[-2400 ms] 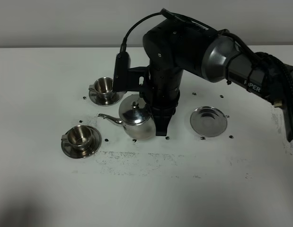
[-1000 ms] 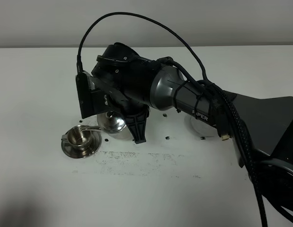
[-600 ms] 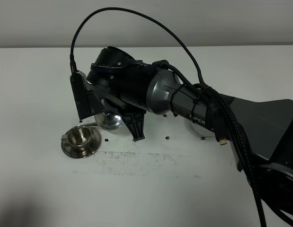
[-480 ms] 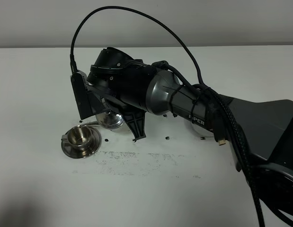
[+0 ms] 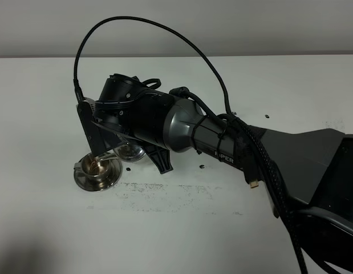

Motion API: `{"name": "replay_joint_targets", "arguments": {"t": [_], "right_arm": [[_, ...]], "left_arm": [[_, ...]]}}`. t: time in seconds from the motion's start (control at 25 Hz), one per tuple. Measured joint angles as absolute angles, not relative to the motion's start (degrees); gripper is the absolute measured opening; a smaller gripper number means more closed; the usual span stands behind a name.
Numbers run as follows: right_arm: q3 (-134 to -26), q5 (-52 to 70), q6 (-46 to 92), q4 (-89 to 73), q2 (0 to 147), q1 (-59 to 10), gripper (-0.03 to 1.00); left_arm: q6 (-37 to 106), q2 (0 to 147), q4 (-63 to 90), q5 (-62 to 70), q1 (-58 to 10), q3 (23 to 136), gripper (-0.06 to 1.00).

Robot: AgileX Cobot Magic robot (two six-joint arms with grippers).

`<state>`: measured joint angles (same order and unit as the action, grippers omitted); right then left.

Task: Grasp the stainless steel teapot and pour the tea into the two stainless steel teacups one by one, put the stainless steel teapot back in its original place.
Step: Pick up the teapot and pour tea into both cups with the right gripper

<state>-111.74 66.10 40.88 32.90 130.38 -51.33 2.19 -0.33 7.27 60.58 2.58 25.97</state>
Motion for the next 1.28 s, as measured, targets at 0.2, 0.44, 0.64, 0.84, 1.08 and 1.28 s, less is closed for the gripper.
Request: {"name": "replay_joint_targets", "arguments": {"t": [0.2,0.44,0.64,0.84,1.08,1.28], "right_arm": [[-111.7,66.1,40.4,36.6,130.4,-52.3,0.18],[-111.7,66.1,39.6,38.5,130.4,-52.7,0.18],[-111.7,66.1,39.6,39.7,130.4,-52.7,0.18],[-111.7,66.1,39.6,40.3,130.5,-52.7,0.18],[-111.7,66.1,39.6,41.3,131.4,-52.7,0.18],[-111.7,66.1,39.5,41.8,131.6,-52.9,0.18]], "left_arm": [[2.2,-0.3,7.3,60.6,2.6,26.0,0.54],[2.2,-0.3,7.3,60.6,2.6,26.0,0.54],[2.2,-0.3,7.2,60.6,2.6,26.0,0.54],[2.2,-0.3,7.2,60.6,2.6,26.0,0.54],[2.2,-0.3,7.2,60.6,2.6,26.0,0.54],[2.2,-0.3,7.2,60.6,2.6,26.0,0.54]]}}
